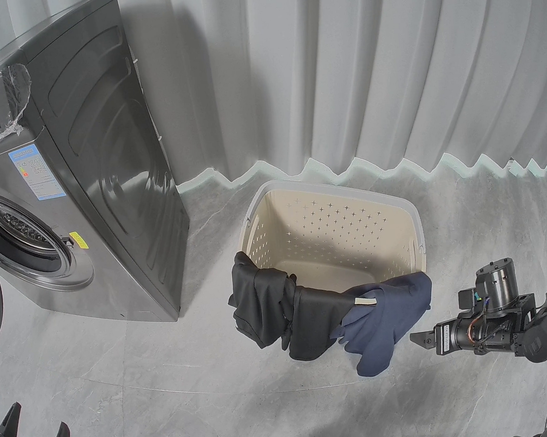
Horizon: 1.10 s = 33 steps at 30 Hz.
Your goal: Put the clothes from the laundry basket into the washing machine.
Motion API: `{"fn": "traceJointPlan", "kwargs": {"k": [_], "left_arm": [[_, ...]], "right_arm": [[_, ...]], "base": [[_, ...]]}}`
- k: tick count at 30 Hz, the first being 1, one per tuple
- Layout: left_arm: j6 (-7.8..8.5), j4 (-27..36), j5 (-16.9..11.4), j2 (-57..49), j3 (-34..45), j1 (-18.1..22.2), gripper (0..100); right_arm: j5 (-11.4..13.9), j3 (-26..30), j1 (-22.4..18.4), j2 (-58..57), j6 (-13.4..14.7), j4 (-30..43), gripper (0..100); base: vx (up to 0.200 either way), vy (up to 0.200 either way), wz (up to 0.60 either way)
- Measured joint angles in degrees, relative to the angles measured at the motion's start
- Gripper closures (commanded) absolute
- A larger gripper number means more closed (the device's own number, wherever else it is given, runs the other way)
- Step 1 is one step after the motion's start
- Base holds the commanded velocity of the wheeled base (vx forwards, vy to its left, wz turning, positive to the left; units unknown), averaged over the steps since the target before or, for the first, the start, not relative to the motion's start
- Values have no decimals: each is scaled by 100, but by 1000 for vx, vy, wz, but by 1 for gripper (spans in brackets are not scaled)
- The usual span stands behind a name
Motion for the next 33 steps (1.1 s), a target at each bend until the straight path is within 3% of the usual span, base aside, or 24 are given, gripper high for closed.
{"fn": "traceJointPlan", "kwargs": {"k": [33], "left_arm": [[-7, 0, 0, 0, 0, 0, 0]], "right_arm": [[-9, -1346, 146, 1502, -4, -414, 0]], "base": [[0, 0, 0]]}}
